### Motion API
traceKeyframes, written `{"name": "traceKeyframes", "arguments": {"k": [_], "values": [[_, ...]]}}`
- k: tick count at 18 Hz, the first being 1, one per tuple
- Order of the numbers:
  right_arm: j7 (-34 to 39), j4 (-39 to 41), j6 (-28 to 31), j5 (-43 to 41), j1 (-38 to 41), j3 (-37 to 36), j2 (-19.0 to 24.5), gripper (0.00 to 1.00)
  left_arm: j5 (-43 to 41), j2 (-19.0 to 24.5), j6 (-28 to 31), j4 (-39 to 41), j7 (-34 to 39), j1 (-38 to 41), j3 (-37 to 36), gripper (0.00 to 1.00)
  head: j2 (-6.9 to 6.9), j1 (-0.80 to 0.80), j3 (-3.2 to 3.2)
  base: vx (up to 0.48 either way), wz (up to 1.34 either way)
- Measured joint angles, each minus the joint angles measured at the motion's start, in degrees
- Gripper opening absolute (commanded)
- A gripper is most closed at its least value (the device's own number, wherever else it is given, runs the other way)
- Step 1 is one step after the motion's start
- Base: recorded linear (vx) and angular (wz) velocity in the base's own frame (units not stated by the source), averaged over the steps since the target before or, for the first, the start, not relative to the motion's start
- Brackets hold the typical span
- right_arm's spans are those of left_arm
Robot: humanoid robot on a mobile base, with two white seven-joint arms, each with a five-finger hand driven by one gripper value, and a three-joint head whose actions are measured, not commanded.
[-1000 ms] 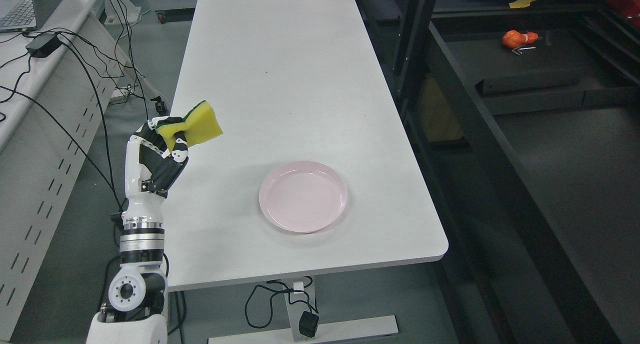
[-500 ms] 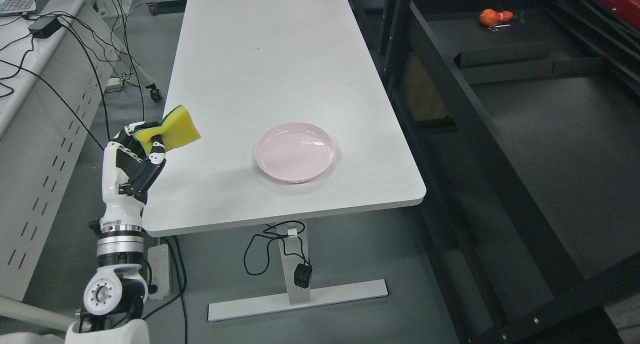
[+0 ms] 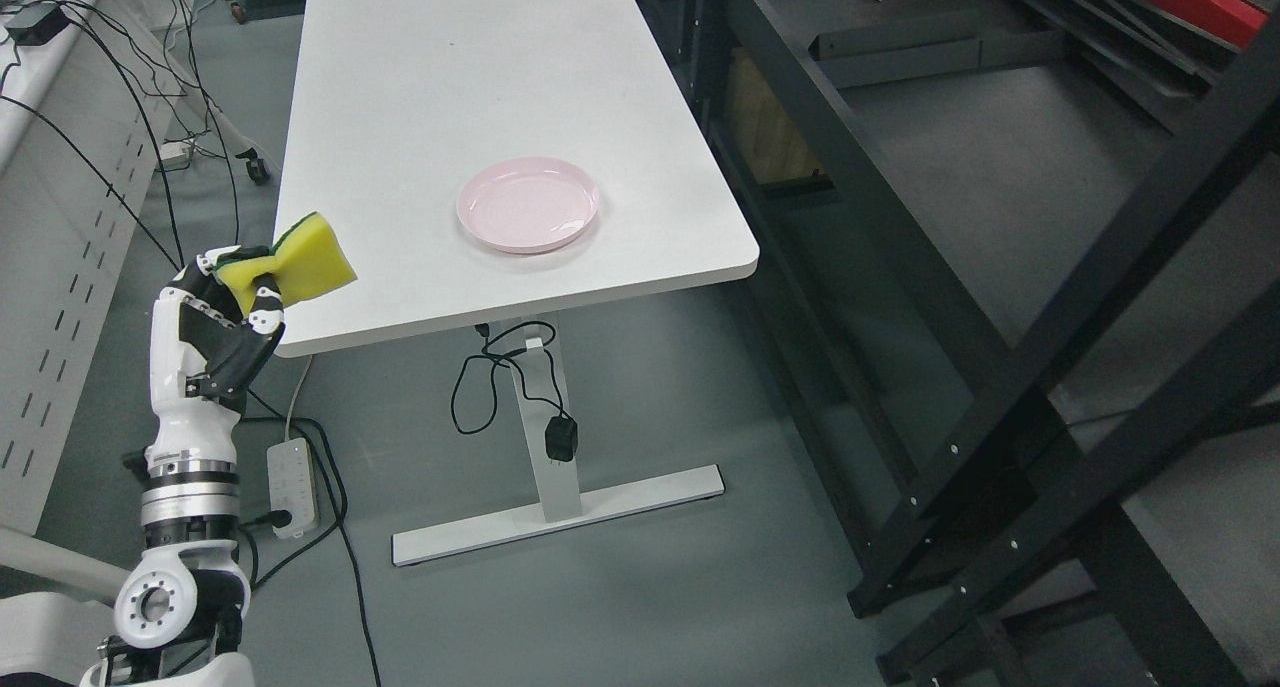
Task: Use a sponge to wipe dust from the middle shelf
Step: 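Turn toward the metal shelf holding the sponge in the left hand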
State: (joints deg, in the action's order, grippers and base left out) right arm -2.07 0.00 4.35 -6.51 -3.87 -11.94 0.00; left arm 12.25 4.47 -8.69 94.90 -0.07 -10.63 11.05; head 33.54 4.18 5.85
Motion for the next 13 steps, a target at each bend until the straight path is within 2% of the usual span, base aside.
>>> {"name": "traceKeyframes", "arguments": {"k": [5,10,13], "values": [[0.0,0.0,0.0,0.0,0.0,0.0,0.0,1.0,0.0,0.6,-0.1,0.6,-2.4,0.9,0.6,0.0,0.0,0.0,0.0,-0.32,-0.52],[-0.1,0.0,0.0,0.0,0.0,0.0,0.0,1.0,0.0,0.6,-0.8,1.0,-3.5,0.4,0.0,0.0,0.0,0.0,0.0,-0.274,-1.03],[-0.1,0.0,0.0,0.0,0.0,0.0,0.0,1.0,-0.2,0.8,-3.2,1.1,-4.3,-0.6,-2.3,0.0,0.0,0.0,0.0,-0.206,-1.24]]}}
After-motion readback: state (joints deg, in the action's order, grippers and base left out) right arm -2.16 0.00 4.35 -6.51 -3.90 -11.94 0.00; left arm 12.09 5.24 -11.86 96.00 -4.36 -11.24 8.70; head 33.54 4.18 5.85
